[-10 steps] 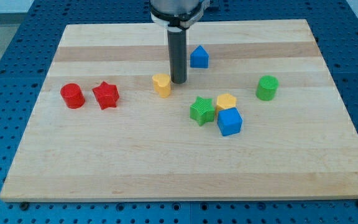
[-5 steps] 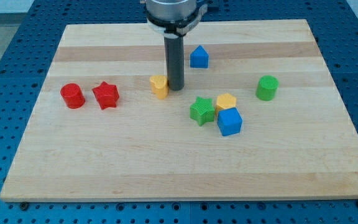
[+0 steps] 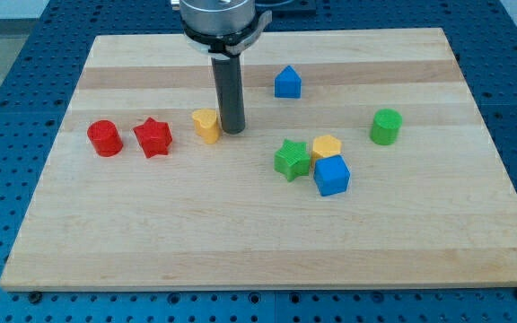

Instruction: Move the yellow heart to the right of the red star

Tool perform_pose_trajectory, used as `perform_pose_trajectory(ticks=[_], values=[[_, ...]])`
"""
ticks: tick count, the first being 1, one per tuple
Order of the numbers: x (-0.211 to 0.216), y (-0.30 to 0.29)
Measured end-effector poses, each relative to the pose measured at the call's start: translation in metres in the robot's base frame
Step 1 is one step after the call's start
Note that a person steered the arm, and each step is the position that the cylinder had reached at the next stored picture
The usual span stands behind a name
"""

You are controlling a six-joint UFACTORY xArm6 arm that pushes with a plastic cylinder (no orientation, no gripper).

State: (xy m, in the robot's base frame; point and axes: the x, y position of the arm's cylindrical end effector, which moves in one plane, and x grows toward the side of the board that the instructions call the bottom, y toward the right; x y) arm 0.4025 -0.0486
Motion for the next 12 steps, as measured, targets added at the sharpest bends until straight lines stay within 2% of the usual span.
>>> perform_pose_trajectory(ticks=[3, 5, 12], values=[[-0.030, -0.016], [-0.030, -0.034], [-0.023, -0.035]])
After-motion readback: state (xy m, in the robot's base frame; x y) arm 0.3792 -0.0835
